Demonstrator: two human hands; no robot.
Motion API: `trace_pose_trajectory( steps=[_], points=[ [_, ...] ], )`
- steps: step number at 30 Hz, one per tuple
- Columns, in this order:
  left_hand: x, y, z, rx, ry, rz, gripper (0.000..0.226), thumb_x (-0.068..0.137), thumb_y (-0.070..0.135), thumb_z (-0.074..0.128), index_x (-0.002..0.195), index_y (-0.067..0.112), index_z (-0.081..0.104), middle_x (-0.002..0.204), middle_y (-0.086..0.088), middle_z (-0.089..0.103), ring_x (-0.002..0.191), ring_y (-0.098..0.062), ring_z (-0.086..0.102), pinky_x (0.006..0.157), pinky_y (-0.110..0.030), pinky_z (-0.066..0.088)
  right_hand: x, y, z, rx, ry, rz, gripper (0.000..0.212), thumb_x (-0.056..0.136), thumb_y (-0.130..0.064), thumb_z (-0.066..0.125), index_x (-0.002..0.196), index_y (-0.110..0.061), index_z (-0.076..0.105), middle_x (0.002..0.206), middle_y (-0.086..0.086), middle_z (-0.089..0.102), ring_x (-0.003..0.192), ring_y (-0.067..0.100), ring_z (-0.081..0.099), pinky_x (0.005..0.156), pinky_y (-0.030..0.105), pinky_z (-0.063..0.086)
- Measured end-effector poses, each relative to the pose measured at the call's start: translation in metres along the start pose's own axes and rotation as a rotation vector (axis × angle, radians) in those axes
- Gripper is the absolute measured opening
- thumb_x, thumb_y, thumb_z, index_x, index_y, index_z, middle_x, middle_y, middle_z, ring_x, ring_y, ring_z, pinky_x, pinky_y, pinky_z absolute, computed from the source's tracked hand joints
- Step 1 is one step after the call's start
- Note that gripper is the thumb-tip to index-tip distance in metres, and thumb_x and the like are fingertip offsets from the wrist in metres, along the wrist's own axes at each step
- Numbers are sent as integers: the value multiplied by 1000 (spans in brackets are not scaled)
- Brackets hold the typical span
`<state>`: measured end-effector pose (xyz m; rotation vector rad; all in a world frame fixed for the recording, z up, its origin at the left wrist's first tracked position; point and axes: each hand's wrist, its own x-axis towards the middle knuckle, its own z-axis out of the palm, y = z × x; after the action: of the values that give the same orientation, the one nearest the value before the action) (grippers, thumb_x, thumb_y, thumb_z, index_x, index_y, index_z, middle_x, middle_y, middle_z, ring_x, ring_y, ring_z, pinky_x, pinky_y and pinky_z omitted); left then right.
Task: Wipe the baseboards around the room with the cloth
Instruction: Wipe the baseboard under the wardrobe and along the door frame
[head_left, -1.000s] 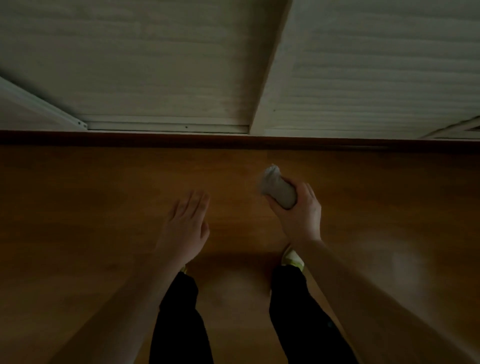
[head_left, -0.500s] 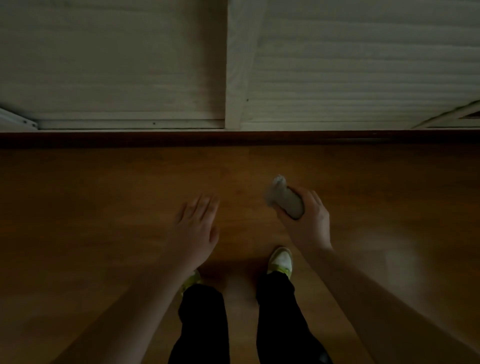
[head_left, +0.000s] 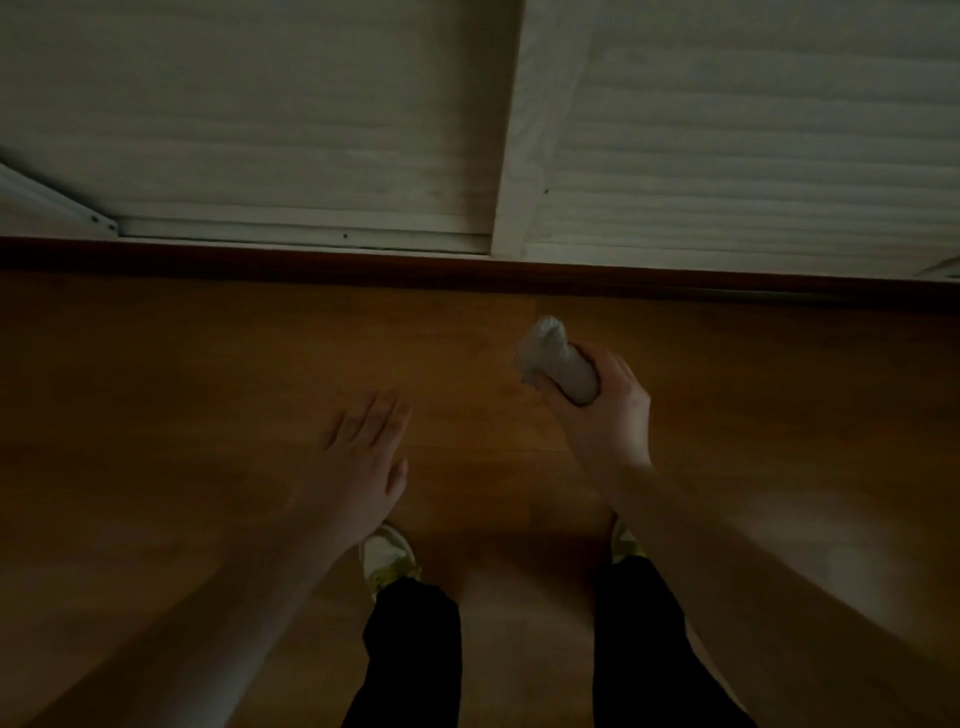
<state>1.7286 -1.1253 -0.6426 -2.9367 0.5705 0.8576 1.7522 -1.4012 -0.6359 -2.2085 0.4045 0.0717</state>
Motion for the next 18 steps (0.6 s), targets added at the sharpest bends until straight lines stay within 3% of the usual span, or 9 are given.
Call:
trace_pose_trajectory(
  steps=[4,7,11,13,18],
  points=[
    [23,21,31,-58,-25,-19,67,103,48,19,157,20,-11,165,-1,-13,152,-19,-11,122,-40,-3,12,31,8,13,-4,-15,51,77,-50,75,121,-29,61,105,-19,58,95,-4,57,73,8,43],
    [49,28,49,-77,-22,-45,67,104,48,18,157,20,-12,165,-1,-16,152,-19,-12,121,-39,-5,22,52,21,-7,-60,-46,51,77,-50,75,120,-29,61,104,-16,59,94,3,57,77,18,49],
    [88,26,73,-107,62,-48,67,103,46,25,159,20,-2,167,-2,-2,153,-20,-1,121,-41,0,41,80,57,31,-87,-62,50,78,-46,77,122,-29,60,108,-16,61,100,5,59,83,31,55],
    [108,20,87,-100,110,-68,68,102,47,30,159,20,4,166,-2,5,153,-20,5,121,-40,2,54,91,81,46,-91,-76,51,79,-43,78,124,-28,60,110,-16,61,102,5,59,85,32,55],
    [156,-10,132,-96,113,-92,74,100,54,37,158,20,4,167,-1,-1,152,-19,-6,121,-39,-2,95,120,155,102,-110,-78,59,78,-42,79,129,-27,54,118,-13,60,107,4,58,89,26,51]
  ],
)
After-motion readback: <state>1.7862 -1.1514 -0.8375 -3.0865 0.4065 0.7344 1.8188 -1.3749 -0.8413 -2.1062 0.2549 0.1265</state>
